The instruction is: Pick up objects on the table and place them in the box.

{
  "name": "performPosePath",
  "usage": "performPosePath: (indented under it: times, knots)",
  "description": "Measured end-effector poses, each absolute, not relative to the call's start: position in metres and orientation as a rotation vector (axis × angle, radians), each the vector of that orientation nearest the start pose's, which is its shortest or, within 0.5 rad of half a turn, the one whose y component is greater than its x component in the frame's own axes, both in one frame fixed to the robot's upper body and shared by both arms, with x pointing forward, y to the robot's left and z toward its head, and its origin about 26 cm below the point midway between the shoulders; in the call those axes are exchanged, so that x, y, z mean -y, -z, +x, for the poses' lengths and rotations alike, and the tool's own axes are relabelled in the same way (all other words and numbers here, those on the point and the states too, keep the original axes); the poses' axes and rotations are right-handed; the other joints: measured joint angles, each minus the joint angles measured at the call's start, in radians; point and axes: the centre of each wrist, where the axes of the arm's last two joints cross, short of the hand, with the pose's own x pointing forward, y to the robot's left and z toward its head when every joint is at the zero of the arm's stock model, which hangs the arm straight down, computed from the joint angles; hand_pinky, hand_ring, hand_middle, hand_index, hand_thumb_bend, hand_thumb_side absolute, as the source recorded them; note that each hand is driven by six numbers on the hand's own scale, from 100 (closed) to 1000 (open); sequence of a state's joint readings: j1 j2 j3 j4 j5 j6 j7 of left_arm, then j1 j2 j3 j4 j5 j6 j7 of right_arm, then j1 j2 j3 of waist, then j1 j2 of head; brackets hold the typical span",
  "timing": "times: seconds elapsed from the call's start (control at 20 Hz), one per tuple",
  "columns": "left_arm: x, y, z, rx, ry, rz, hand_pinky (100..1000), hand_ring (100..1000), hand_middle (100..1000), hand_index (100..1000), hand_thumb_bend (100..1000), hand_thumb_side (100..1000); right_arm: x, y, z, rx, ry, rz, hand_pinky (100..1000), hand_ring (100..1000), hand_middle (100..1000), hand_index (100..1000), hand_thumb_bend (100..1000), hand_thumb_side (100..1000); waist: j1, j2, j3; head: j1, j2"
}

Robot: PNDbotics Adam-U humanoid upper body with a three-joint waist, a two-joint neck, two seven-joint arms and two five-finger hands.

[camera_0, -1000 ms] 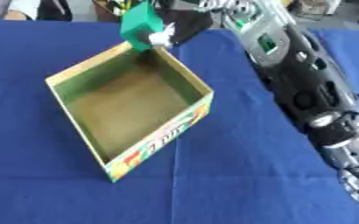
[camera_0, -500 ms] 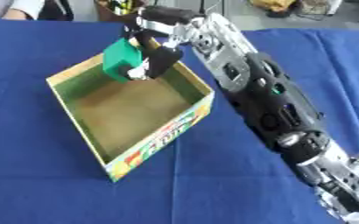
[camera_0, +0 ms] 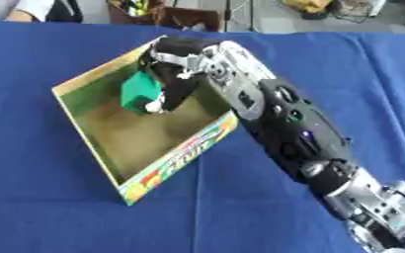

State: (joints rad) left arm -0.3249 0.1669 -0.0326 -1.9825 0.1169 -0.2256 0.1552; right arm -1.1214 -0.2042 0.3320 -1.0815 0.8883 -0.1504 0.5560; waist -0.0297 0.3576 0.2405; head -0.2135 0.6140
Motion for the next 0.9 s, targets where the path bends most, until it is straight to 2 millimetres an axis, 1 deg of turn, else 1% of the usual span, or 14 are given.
performPosePath:
  times: [0.15, 0.2, 0.25, 0.3, 0.35, 0.4, 0.45, 0.5, 0.55, 0.6, 0.65, 0.7, 0.8, 0.9]
  knots:
    - [-0.224, -0.191, 0.305, 2.503, -0.003, -0.108, 671, 696, 726, 834, 100, 1000, 0.098, -0.252, 0.460, 1.597, -1.880, -0.710, 697, 587, 349, 427, 100, 428, 0.000, 0.000, 0.000, -0.001, 0.000]
    - [-0.224, -0.191, 0.305, 2.504, -0.003, -0.108, 671, 695, 726, 834, 100, 1000, 0.098, -0.250, 0.460, 1.587, -1.891, -0.711, 704, 608, 373, 452, 100, 435, 0.000, 0.001, 0.000, -0.001, 0.000]
    - [-0.224, -0.191, 0.305, 2.504, -0.003, -0.109, 670, 695, 726, 834, 100, 1000, 0.098, -0.249, 0.461, 1.575, -1.903, -0.711, 713, 632, 408, 496, 100, 446, 0.000, 0.001, 0.000, -0.001, 0.000]
    - [-0.224, -0.191, 0.305, 2.504, -0.003, -0.109, 670, 695, 726, 834, 100, 1000, 0.098, -0.249, 0.461, 1.567, -1.916, -0.710, 718, 642, 420, 513, 100, 447, 0.000, 0.001, 0.000, -0.001, 0.000]
    - [-0.224, -0.191, 0.305, 2.504, -0.003, -0.109, 670, 695, 726, 834, 100, 1000, 0.099, -0.249, 0.461, 1.556, -1.932, -0.707, 736, 682, 478, 614, 145, 463, 0.001, 0.001, -0.001, -0.002, 0.000]
    - [-0.224, -0.191, 0.305, 2.504, -0.003, -0.110, 670, 695, 726, 834, 100, 1000, 0.099, -0.249, 0.461, 1.543, -1.950, -0.703, 752, 717, 530, 682, 230, 488, 0.001, 0.001, -0.002, -0.003, 0.000]
    - [-0.224, -0.191, 0.305, 2.503, -0.003, -0.110, 670, 695, 726, 834, 100, 1000, 0.098, -0.249, 0.461, 1.529, -1.970, -0.698, 752, 717, 530, 682, 230, 488, 0.001, 0.001, -0.004, -0.003, 0.000]
    - [-0.224, -0.191, 0.305, 2.503, -0.003, -0.111, 670, 695, 726, 833, 100, 1000, 0.098, -0.249, 0.461, 1.515, -1.990, -0.692, 793, 774, 652, 799, 396, 535, 0.002, 0.001, -0.006, -0.003, 0.000]
    - [-0.224, -0.191, 0.305, 2.503, -0.003, -0.113, 670, 695, 726, 833, 100, 1000, 0.098, -0.249, 0.461, 1.502, -2.009, -0.686, 810, 796, 711, 833, 489, 557, 0.002, 0.001, -0.007, -0.003, 0.000]
    - [-0.223, -0.191, 0.305, 2.502, -0.002, -0.115, 670, 695, 726, 833, 100, 1000, 0.098, -0.250, 0.461, 1.493, -2.024, -0.681, 820, 815, 746, 858, 576, 578, 0.002, 0.001, -0.007, -0.003, 0.000]
    - [-0.223, -0.191, 0.304, 2.502, -0.001, -0.117, 670, 695, 726, 833, 100, 1000, 0.098, -0.251, 0.460, 1.487, -2.037, -0.679, 827, 825, 762, 877, 621, 584, 0.002, 0.001, -0.009, -0.003, 0.000]
    - [-0.222, -0.191, 0.304, 2.501, 0.000, -0.119, 670, 695, 726, 833, 100, 1000, 0.098, -0.253, 0.459, 1.485, -2.044, -0.681, 833, 828, 767, 887, 704, 581, 0.002, 0.001, -0.011, -0.003, 0.000]
    - [-0.222, -0.191, 0.304, 2.500, 0.002, -0.119, 670, 695, 726, 833, 100, 1000, 0.099, -0.258, 0.457, 1.488, -2.045, -0.693, 840, 833, 770, 891, 736, 610, 0.003, 0.001, -0.014, -0.003, 0.000]
    - [-0.222, -0.191, 0.304, 2.499, 0.002, -0.119, 669, 695, 726, 833, 100, 1000, 0.103, -0.265, 0.455, 1.506, -2.029, -0.709, 845, 831, 764, 884, 758, 678, 0.004, 0.001, -0.018, -0.003, 0.000]
